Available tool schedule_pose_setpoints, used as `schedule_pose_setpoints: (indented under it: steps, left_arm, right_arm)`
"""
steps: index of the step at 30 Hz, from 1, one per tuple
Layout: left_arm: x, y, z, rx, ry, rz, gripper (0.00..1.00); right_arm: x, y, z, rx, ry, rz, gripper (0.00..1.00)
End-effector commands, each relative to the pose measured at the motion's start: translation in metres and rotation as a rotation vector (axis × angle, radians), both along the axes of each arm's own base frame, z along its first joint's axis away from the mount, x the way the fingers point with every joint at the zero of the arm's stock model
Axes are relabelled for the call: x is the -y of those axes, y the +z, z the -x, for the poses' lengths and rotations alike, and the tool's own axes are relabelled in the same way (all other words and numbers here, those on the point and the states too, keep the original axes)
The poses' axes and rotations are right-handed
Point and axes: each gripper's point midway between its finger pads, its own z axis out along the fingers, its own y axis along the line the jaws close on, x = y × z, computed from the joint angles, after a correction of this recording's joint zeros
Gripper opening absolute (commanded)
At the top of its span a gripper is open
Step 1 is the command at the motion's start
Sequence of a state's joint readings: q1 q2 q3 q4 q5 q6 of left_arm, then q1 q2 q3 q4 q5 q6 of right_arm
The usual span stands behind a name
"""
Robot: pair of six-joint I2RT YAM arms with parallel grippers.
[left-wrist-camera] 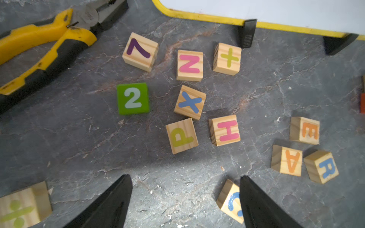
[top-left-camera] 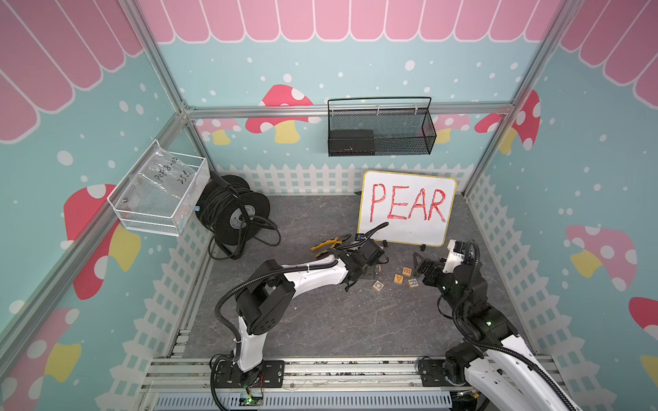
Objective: Spell the uppercase word “pear” with letter blocks
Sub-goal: Pick up the letter block from the center of the board.
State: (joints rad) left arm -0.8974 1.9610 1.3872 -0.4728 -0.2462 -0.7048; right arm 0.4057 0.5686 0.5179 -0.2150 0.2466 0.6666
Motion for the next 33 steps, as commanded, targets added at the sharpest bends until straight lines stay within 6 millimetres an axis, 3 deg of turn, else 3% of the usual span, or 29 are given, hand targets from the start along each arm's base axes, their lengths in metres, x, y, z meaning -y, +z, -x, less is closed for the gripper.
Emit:
schedule_pose_setpoints:
  steps: [1, 19, 33]
  left_arm:
    - [0.000, -0.006, -0.004, -0.023, -0.001, -0.021, 0.86]
    - [0.012, -0.026, -0.024, -0.028, -0.008, -0.096, 0.71]
    - [0.004, -0.046, -0.024, -0.055, -0.005, -0.176, 0.58]
  right_arm:
    - [0.014, -0.019, 0.006, -0.055, -0.057, 0.040, 0.99]
    - [0.022, -0.019, 0.010, -0.055, -0.093, 0.047, 0.99]
    - [0.028, -0.018, 0.015, -0.054, -0.115, 0.060, 1.00]
